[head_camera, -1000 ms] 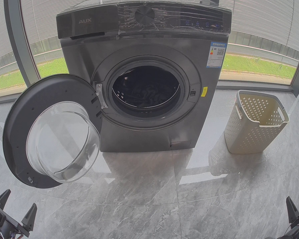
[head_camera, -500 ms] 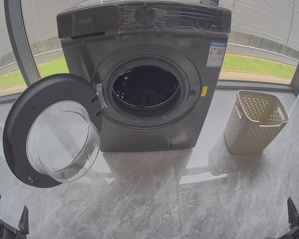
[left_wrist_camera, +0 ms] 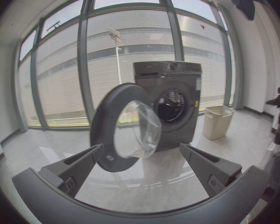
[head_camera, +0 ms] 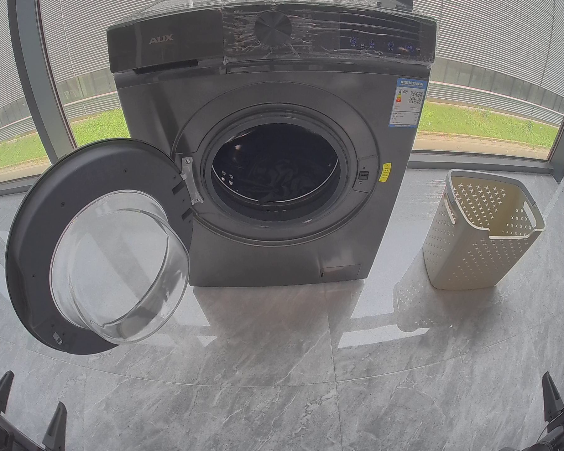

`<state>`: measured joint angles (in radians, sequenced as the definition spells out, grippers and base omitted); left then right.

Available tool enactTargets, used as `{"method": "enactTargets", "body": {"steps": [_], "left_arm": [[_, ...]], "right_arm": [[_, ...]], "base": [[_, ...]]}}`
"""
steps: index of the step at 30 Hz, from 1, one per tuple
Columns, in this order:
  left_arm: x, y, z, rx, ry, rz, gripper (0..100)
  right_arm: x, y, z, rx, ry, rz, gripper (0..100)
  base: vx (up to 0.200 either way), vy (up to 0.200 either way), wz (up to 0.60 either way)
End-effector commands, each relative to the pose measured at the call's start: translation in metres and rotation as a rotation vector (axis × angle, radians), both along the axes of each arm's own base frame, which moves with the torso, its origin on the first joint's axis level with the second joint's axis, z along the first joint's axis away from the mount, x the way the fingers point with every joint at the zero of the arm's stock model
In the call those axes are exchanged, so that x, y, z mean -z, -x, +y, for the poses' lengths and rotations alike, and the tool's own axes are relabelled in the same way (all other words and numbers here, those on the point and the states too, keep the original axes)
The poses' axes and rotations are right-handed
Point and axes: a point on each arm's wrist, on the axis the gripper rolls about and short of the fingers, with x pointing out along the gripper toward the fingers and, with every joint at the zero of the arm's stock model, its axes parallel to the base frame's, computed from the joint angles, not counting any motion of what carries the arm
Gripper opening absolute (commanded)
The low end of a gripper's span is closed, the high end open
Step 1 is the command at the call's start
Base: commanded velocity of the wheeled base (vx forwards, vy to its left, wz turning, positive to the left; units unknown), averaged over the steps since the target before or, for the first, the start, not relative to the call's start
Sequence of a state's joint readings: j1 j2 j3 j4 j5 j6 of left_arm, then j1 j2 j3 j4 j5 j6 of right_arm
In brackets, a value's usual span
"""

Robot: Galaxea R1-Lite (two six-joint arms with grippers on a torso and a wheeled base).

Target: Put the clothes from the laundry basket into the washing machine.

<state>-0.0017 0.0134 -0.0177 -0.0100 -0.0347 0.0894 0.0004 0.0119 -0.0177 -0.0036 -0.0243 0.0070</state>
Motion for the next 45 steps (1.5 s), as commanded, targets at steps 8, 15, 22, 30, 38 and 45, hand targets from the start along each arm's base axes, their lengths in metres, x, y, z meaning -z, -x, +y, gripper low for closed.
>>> {"method": "enactTargets", "body": {"steps": [8,15,22,30,38,45], "left_arm": [[0.0047,0.0007,0.0027,-0.119,0.028,0.020,100],[0.0094,-0.0002,-0.0004,0.020,0.066,0.053,100],[0.0100,-0.0002,-0.0003,0.014,0.056,0.053,100],[0.0096,-0.0001,-0.0003,0.014,0.056,0.052,100],[0.0098,-0.0002,-0.0003,0.017,0.065,0.052,100],[0.0094,-0.0001,-0.0003,0.015,0.068,0.051,100]], "right_arm": [[0.0048,-0.0003,0.0000,0.001,0.001,0.005,100],[0.0046,-0.0003,0.0000,-0.001,0.002,0.003,100],[0.0046,-0.0003,0.0000,-0.002,0.001,0.003,100],[0.0046,-0.0003,0.0000,-0.002,0.001,0.003,100],[0.0046,-0.0003,0.0000,-0.002,0.001,0.003,100],[0.0046,-0.0003,0.0000,-0.002,0.001,0.003,100]], "base": [[0.000,0.000,0.00],[0.000,0.000,0.00],[-0.086,0.000,0.00],[-0.075,0.000,0.00],[0.000,0.100,0.00],[0.000,0.200,0.00]]}}
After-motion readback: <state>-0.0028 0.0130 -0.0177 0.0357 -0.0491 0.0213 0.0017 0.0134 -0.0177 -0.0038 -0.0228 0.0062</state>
